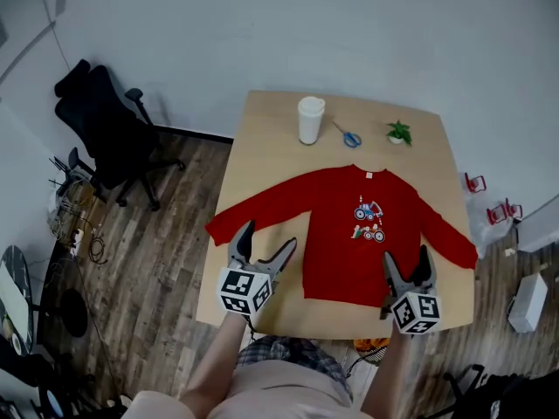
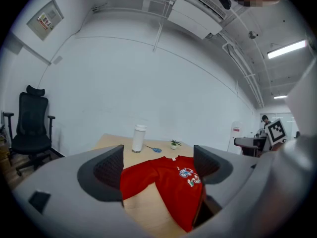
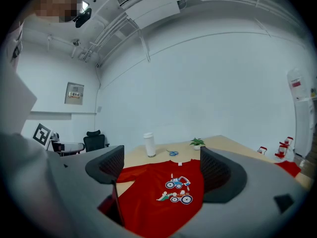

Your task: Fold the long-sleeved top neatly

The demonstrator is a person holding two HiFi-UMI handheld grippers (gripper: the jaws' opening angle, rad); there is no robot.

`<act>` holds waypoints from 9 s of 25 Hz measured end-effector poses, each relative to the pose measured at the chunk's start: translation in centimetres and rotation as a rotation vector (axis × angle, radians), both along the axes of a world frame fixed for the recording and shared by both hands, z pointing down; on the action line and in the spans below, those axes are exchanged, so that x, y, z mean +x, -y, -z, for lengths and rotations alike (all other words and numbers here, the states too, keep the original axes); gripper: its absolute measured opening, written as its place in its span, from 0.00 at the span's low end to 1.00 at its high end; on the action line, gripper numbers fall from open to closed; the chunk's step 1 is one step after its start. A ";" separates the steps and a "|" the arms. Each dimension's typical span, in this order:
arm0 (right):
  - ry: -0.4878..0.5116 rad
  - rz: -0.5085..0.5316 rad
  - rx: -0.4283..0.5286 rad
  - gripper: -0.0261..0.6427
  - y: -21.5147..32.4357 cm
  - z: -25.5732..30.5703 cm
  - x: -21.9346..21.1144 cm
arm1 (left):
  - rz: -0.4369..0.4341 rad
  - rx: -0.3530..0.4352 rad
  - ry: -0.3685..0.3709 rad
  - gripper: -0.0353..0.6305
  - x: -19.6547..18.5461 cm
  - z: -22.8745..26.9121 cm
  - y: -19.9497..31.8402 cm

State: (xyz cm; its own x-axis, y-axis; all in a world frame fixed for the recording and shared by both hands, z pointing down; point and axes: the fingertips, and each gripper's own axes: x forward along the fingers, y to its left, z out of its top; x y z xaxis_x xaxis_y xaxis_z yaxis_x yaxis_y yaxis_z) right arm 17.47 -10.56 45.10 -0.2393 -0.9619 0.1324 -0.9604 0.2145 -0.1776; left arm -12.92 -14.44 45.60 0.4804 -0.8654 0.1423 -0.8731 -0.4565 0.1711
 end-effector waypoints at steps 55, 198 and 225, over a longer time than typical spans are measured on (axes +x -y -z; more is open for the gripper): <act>-0.210 0.799 -0.313 0.71 16.8 -14.3 -35.9 | 0.775 -0.613 -0.011 0.44 -19.6 -20.2 1.7; 0.032 -0.540 -0.467 0.60 -2.9 -16.6 41.5 | -0.661 -0.391 0.211 0.52 59.8 -15.7 4.7; 0.139 -0.568 -0.672 0.21 -2.9 -23.2 44.3 | -0.686 -0.459 0.249 0.52 61.7 -19.3 2.9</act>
